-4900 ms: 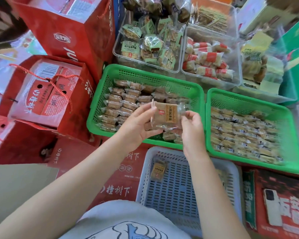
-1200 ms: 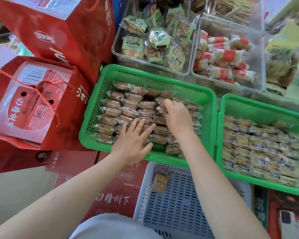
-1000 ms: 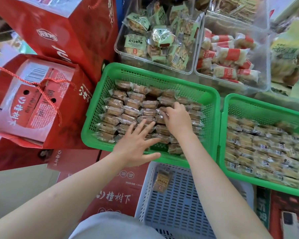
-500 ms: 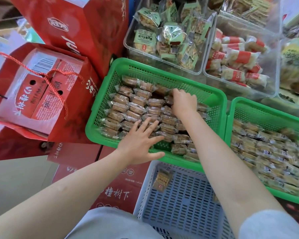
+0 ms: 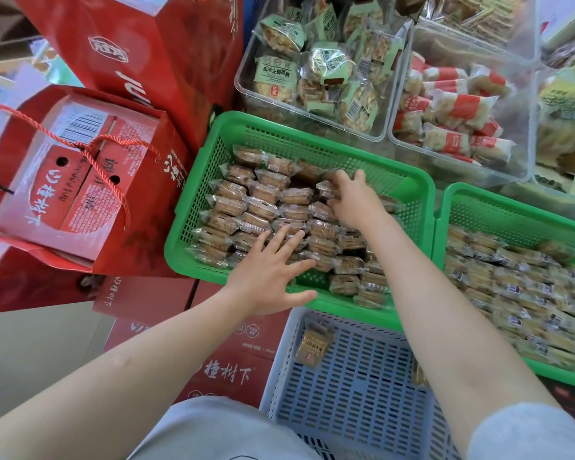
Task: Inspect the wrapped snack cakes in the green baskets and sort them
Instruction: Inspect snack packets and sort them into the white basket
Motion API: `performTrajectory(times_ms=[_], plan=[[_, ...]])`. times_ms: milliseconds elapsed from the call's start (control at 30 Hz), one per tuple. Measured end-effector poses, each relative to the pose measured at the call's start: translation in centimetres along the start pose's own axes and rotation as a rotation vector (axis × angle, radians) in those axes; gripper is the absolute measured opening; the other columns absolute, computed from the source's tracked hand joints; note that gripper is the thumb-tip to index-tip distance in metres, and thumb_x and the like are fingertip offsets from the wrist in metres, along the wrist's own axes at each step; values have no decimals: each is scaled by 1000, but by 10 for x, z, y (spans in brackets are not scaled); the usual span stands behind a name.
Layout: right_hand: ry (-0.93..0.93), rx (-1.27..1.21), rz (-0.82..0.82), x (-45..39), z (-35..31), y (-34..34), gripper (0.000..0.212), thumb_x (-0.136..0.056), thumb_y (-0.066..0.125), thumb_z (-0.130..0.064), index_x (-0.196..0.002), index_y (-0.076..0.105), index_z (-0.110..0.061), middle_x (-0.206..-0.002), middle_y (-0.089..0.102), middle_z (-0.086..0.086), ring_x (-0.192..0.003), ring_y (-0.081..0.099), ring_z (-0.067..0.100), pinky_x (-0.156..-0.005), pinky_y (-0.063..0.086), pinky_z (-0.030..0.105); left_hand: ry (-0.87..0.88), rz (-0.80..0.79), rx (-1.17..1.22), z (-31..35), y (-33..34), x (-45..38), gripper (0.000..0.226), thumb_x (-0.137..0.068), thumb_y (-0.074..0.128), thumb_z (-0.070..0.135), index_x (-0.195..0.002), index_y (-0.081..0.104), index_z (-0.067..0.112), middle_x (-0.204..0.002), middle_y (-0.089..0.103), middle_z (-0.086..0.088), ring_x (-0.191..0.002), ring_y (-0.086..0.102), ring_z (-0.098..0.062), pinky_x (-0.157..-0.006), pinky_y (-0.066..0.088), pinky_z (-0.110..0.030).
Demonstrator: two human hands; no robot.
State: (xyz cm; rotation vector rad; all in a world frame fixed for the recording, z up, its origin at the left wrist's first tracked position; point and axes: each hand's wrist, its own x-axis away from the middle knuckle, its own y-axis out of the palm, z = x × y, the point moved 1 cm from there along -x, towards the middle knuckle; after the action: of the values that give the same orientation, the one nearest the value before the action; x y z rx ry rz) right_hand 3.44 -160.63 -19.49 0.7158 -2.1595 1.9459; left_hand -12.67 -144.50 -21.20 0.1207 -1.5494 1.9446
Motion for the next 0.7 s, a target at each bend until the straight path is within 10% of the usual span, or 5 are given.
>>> performTrajectory(times_ms=[133, 433, 700], plan=[[14, 182, 128, 2, 2, -2, 41, -95, 66, -28, -131, 52, -17, -132, 43, 19, -114, 49, 40, -86, 47, 45, -4, -2, -9, 0, 0, 0, 81, -88, 12, 85, -158, 18, 45, -167, -19, -3, -152, -25, -26, -123, -10, -53], [74, -92, 16, 8, 2, -3, 41, -103, 50, -28, -137, 32, -14, -125, 50, 25, -102, 58, 44, -73, 44, 41, -8, 1, -9, 1, -1, 0, 80, -89, 12, 85, -158, 19, 46, -168, -18, -2, -153, -24, -25, -124, -10, -53], [-111, 141, 238, 21, -3, -4, 28, -92, 67, -15, -116, 53, -9, -115, 55, 11, -106, 55, 32, -65, 38, 35, -16, 23, 8, 2, -1, 2, 77, -90, 15, 84, -157, 22, 46, -169, -14, -1, -154, -21, -24, -124, -7, -53]])
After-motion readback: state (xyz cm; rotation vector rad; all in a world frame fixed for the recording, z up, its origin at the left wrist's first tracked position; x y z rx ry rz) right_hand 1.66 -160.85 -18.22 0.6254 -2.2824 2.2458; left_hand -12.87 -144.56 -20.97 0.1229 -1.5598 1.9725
